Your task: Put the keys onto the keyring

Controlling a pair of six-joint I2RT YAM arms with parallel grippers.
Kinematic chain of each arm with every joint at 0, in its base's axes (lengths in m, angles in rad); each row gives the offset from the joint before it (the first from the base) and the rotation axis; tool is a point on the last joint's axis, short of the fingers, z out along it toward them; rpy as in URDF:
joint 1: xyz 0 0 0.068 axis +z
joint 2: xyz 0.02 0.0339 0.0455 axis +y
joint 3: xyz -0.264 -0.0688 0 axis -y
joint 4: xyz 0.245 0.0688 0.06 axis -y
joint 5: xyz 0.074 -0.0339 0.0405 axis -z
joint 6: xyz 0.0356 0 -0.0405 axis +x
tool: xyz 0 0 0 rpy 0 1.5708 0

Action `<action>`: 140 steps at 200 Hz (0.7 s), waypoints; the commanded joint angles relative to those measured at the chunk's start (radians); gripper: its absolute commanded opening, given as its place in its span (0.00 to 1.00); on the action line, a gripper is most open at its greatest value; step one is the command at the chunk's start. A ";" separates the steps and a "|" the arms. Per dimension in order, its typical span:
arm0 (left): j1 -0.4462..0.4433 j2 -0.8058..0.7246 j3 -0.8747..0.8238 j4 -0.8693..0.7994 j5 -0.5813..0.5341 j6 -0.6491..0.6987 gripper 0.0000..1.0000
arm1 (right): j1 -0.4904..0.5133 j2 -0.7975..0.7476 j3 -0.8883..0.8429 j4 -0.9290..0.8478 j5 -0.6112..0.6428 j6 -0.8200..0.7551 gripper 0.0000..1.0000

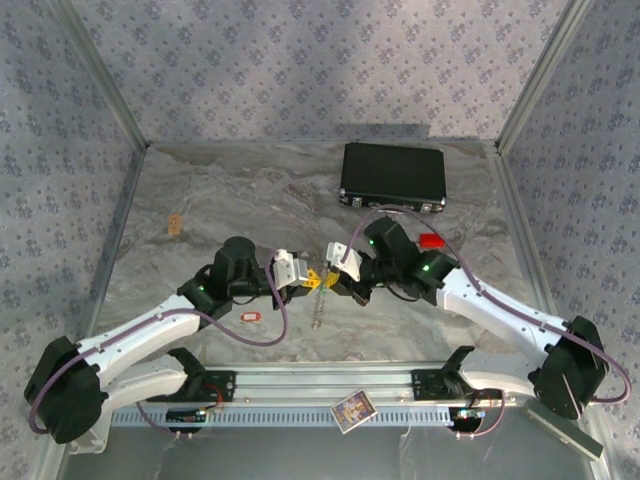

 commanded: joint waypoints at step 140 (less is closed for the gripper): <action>-0.011 -0.034 -0.037 0.185 0.041 -0.067 0.00 | -0.009 -0.096 -0.087 0.199 -0.077 0.075 0.23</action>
